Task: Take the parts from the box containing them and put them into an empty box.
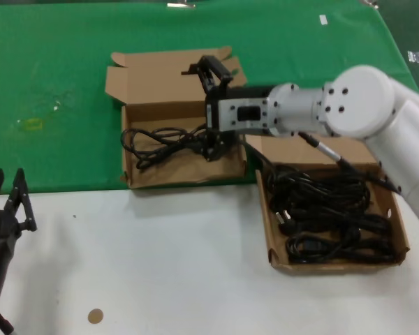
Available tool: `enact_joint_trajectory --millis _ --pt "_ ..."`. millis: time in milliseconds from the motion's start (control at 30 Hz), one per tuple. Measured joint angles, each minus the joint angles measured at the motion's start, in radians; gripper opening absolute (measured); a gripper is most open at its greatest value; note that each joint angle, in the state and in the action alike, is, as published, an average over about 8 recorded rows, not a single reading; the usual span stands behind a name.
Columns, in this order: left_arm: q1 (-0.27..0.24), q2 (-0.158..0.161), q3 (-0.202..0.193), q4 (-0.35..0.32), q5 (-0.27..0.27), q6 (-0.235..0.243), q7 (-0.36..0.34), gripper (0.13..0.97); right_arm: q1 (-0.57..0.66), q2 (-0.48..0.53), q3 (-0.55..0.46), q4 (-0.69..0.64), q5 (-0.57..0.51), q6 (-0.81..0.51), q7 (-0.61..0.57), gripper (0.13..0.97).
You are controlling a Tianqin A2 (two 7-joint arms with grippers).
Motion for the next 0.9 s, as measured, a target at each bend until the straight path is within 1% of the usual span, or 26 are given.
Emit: enact_joint_trajectory --millis 133,300,400,533,800,833,900 --pt "0.000 0.000 0.000 0.000 0.000 0.000 0.000 0.226 -0.053 0.001 0.029 0.034 0.029 0.037 0.016 0.939" --pt "0.000 0.000 0.000 0.000 0.000 0.000 0.000 0.314 -0.125 0.003 0.068 0.080 0.069 0.088 0.038 0.966" --pt "0.000 0.000 0.000 0.000 0.000 0.000 0.000 0.366 -0.168 0.005 0.092 0.107 0.092 0.119 0.051 0.966" --pt "0.000 0.000 0.000 0.000 0.000 0.000 0.000 0.366 -0.225 0.006 0.123 0.143 0.124 0.159 0.068 0.966" --pt "0.000 0.000 0.000 0.000 0.000 0.000 0.000 0.577 -0.342 0.010 0.187 0.218 0.189 0.242 0.104 0.966" --pt "0.000 0.000 0.000 0.000 0.000 0.000 0.000 0.577 -0.356 0.010 0.194 0.227 0.196 0.252 0.108 0.966" --pt "0.000 0.000 0.000 0.000 0.000 0.000 0.000 0.627 -0.385 0.011 0.210 0.245 0.212 0.272 0.117 0.966"
